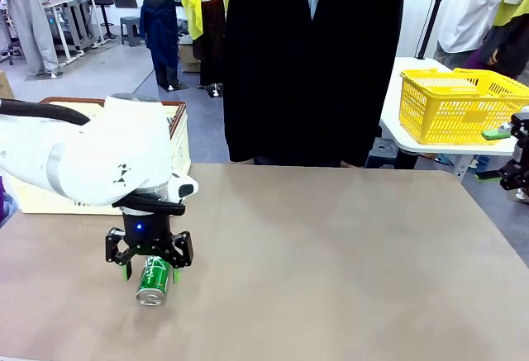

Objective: Place the drinks into the Shopping basket.
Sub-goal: Pick up one drink and place it into the Shopping basket.

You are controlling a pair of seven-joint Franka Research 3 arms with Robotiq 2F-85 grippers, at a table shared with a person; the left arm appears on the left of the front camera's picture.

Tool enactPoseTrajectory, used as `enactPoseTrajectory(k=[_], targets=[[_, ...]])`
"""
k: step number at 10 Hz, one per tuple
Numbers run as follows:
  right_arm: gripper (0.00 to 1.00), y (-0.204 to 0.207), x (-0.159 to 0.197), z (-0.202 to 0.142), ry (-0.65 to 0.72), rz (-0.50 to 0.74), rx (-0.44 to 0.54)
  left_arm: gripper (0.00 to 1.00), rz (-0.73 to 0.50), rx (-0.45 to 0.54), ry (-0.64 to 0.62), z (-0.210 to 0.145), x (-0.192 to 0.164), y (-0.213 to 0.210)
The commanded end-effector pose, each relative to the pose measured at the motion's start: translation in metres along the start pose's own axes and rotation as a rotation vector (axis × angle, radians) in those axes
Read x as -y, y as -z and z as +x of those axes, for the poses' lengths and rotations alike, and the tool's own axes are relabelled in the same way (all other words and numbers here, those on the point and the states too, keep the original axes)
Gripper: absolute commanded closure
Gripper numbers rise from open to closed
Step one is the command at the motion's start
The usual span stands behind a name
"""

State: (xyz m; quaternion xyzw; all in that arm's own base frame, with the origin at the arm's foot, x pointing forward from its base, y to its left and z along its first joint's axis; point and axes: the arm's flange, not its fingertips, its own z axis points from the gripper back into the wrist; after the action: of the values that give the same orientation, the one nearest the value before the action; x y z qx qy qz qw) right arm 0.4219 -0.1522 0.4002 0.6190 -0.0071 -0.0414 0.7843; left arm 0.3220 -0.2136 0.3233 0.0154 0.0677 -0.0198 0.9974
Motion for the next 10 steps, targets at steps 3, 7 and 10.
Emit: enactPoseTrajectory(k=[3, 7, 10], targets=[[0.00, -0.002, -0.002, -0.002, -0.014, 0.000, -0.014, 0.00, 0.048, 0.013, 0.030, -0.012, -0.006, 0.027], [0.00, -0.002, -0.002, -0.002, -0.014, 0.000, -0.014, 0.00, 0.064, 0.083, 0.059, -0.003, -0.004, 0.039], [0.00, -0.002, -0.002, -0.002, -0.014, 0.000, -0.014, 0.89, 0.071, 0.136, 0.057, 0.000, -0.004, 0.041]])
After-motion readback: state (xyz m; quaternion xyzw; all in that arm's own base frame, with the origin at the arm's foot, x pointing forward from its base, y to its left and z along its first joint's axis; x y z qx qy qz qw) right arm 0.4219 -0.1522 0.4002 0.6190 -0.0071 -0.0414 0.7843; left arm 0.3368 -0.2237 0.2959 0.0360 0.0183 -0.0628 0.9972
